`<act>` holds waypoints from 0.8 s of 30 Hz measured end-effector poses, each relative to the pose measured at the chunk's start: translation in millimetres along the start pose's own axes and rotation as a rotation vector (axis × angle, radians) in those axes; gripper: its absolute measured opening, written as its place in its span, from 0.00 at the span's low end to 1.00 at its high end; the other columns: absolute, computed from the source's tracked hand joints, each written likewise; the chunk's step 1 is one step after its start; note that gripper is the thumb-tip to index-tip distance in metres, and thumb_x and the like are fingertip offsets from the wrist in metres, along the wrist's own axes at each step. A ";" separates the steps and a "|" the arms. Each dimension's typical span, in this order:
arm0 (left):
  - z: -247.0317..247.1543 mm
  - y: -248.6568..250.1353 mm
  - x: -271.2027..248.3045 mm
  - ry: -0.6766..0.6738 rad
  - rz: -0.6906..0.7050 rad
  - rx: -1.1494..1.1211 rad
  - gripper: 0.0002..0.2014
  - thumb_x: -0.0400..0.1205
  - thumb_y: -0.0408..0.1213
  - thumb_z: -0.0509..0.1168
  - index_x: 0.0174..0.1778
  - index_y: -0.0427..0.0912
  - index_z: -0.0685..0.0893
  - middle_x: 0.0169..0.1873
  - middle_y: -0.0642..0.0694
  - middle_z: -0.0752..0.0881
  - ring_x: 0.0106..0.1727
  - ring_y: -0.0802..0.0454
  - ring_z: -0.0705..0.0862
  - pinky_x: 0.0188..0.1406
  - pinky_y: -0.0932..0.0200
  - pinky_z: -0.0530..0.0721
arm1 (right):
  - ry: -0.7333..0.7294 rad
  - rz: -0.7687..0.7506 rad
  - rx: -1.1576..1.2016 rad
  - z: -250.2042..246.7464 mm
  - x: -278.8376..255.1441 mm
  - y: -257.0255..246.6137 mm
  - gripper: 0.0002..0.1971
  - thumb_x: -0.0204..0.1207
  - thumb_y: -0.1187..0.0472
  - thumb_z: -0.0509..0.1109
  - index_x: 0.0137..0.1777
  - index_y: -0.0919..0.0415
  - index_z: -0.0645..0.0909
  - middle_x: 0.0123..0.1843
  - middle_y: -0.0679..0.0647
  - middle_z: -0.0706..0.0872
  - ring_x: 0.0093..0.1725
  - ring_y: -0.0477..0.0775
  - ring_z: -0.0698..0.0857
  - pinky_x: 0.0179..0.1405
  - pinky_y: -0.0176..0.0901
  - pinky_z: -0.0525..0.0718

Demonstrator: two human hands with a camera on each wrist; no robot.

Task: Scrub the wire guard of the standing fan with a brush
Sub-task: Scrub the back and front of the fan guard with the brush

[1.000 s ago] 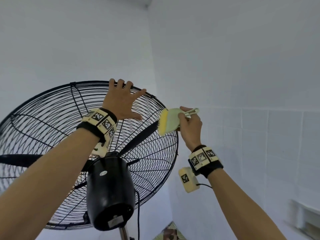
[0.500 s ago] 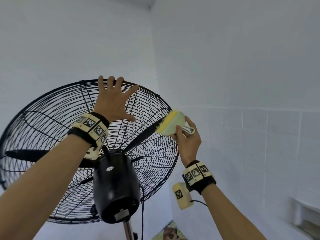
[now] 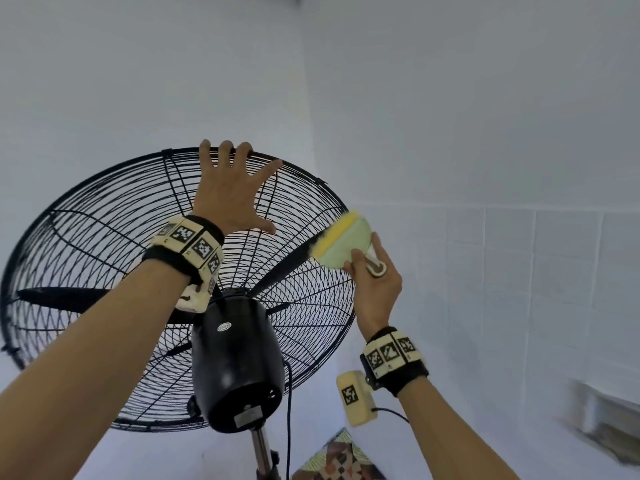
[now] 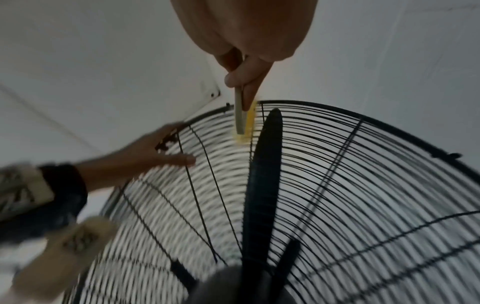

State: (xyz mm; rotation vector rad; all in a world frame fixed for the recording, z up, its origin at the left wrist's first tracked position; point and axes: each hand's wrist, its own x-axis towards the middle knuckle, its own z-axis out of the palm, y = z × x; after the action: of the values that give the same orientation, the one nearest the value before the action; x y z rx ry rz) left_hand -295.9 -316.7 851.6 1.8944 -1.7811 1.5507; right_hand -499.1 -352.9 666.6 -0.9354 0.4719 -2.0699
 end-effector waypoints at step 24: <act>2.6 -1.0 -2.6 0.028 0.001 -0.036 0.62 0.59 0.84 0.69 0.90 0.64 0.57 0.84 0.34 0.64 0.83 0.27 0.62 0.83 0.19 0.51 | -0.226 0.106 -0.172 -1.4 -53.6 43.2 0.27 0.82 0.70 0.74 0.75 0.46 0.73 0.60 0.59 0.88 0.52 0.47 0.93 0.45 0.48 0.94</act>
State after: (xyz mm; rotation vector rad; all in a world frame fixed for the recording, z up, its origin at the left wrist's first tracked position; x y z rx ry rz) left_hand -293.0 -316.4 849.1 1.8464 -1.7860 1.5271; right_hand -456.1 -336.9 615.4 -1.2037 0.5717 -1.8233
